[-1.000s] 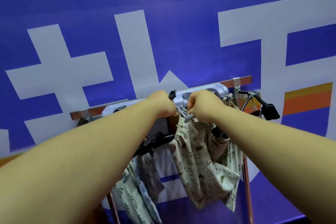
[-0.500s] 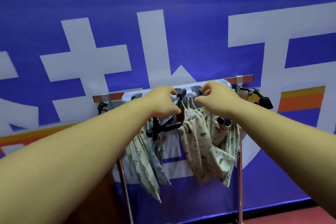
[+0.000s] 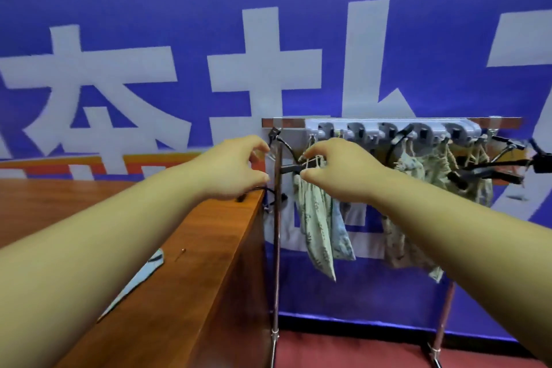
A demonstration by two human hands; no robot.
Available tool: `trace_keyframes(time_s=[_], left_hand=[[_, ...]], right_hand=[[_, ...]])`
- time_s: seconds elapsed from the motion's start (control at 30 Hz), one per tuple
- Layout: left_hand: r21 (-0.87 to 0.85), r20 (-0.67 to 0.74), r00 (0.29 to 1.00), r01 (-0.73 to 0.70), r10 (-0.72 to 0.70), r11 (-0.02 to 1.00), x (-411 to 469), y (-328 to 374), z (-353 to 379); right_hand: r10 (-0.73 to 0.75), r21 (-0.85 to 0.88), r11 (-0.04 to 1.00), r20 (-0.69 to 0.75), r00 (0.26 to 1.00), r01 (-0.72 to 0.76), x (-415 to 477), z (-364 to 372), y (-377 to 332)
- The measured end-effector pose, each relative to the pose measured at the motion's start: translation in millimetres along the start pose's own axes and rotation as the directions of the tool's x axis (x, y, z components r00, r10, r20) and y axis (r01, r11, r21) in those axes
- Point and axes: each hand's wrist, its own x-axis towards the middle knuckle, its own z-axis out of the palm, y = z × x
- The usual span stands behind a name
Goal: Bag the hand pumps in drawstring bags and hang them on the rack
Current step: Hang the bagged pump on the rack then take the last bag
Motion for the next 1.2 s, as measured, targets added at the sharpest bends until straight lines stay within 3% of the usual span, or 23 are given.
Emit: trace_keyframes(time_s=[0.13,0.33,0.6,1.0,1.2], left_hand=[[-0.005,-0.038,0.996,0.076,-0.076,0.997,-38,-66,-4],[-0.033,0.066,0.98,0.189,-0.186,0.981,-70,-148,19],[0.038,0.189,0.94,0.281,-0.283,0.959,-60,-210,66],[-0.018,0.232,0.911,0.355,-0.341,0.935,-47,-239,94],[-0.095,0.13,0.941,0.326,-0.313,0.941,-54,-240,104]], right_hand=[[-0.106,0.027,0.994,0.123,0.987,0.103,12,43,-54],[-0.195,0.079,0.981,0.315,0.929,0.179,30,123,-107],[-0.178,0.051,0.983,0.451,0.874,0.174,56,197,-128],[-0.186,0.24,0.967,0.435,0.881,0.086,71,251,-113],[-0.212,0.297,0.948,0.32,0.923,0.115,65,271,-110]])
